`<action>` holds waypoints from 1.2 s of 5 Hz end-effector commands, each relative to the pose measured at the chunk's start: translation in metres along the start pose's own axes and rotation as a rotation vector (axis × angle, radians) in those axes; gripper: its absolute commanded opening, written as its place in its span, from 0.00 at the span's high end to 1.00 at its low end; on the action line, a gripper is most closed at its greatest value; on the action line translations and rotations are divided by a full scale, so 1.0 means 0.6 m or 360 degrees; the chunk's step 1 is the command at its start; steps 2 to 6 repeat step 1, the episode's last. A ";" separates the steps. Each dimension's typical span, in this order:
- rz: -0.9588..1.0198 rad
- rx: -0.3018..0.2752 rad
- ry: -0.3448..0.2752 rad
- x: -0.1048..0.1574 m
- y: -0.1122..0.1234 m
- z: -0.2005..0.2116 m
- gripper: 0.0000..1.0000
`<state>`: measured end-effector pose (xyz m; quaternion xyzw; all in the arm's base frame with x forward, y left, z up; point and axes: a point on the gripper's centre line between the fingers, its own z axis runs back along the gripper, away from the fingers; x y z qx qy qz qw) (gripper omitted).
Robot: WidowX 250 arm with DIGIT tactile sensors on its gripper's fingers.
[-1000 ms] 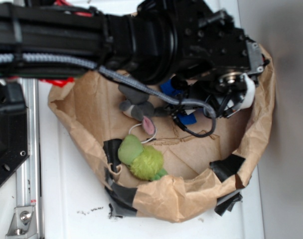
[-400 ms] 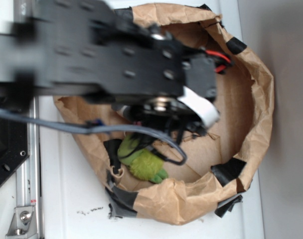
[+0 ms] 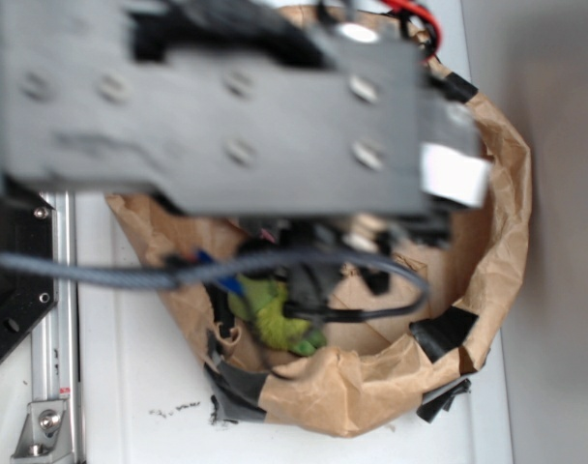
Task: Grab the black box.
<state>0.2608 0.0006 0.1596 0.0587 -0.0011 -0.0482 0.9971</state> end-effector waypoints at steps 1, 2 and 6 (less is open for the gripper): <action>0.0327 -0.0101 -0.0029 0.052 0.000 0.025 1.00; 0.0327 -0.0101 -0.0029 0.052 0.000 0.025 1.00; 0.0327 -0.0101 -0.0029 0.052 0.000 0.025 1.00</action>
